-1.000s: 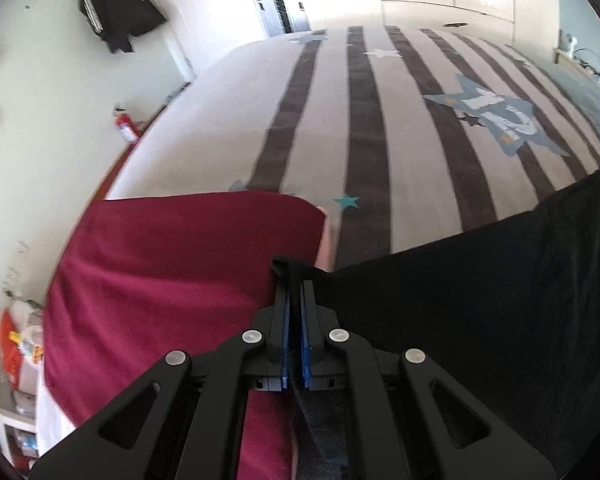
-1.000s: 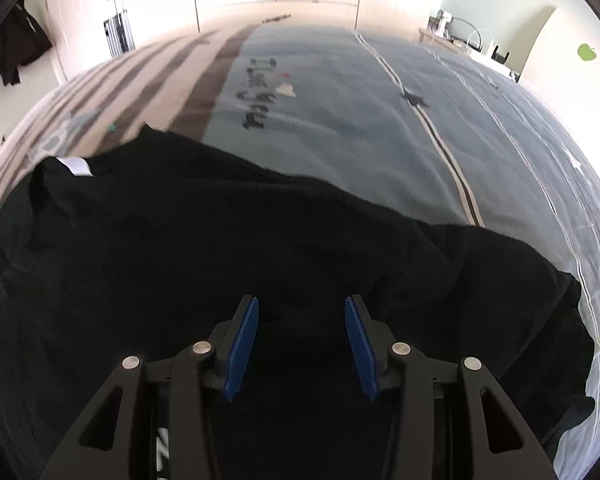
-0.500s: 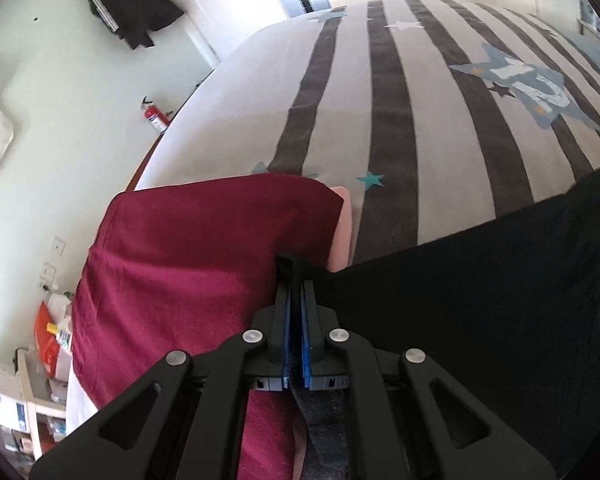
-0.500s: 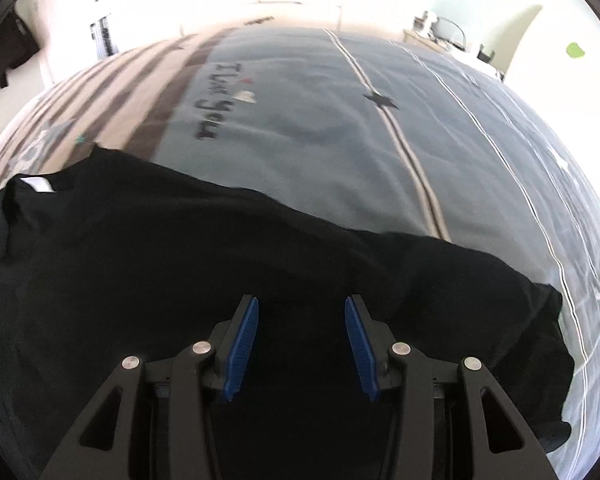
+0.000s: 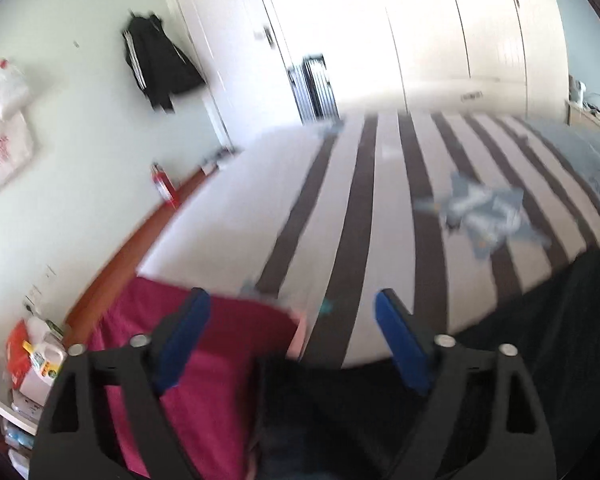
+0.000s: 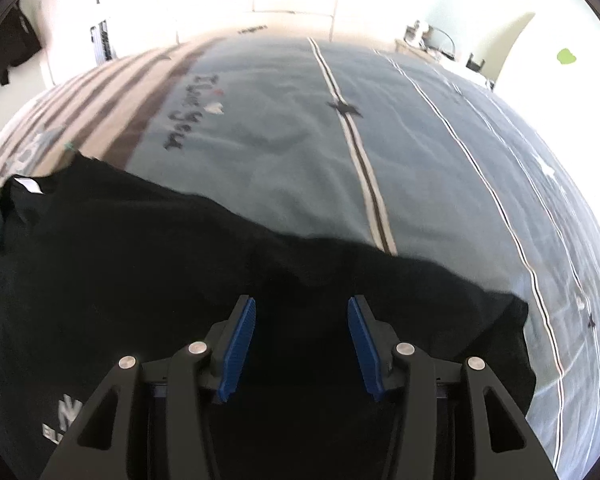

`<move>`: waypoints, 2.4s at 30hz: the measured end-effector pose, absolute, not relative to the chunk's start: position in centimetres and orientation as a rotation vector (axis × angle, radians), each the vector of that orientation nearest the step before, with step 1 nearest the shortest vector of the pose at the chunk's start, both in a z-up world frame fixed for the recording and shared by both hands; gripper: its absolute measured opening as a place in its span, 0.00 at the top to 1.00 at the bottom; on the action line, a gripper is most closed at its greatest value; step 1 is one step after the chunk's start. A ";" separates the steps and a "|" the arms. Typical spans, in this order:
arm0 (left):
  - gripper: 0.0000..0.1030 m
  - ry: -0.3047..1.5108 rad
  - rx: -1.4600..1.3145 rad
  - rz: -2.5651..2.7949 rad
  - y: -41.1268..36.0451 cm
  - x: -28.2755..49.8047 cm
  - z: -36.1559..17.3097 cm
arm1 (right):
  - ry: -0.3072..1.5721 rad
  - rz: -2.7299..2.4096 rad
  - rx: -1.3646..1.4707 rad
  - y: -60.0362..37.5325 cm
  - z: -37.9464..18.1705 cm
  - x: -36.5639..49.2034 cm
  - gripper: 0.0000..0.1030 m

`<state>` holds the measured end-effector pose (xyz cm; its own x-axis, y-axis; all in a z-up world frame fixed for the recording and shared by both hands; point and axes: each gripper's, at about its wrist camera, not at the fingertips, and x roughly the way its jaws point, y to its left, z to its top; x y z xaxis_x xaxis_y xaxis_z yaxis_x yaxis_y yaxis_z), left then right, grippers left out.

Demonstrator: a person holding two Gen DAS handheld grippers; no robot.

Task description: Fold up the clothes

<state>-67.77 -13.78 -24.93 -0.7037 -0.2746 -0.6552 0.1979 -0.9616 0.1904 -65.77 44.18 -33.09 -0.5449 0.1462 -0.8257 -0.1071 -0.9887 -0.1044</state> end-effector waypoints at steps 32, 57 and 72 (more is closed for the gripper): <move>1.00 0.051 1.464 -2.823 6.4 -83.5 -31.6 | 0.044 2.752 -1.416 39.8 -34.2 -70.2 0.57; 0.97 -0.401 1.552 -2.963 11.1 -80.3 -33.8 | -0.120 2.791 -1.447 28.9 -33.7 -78.2 0.54; 1.00 0.030 1.465 -2.812 5.6 -83.6 -33.4 | -0.131 2.722 -1.520 28.7 -35.4 -80.9 0.82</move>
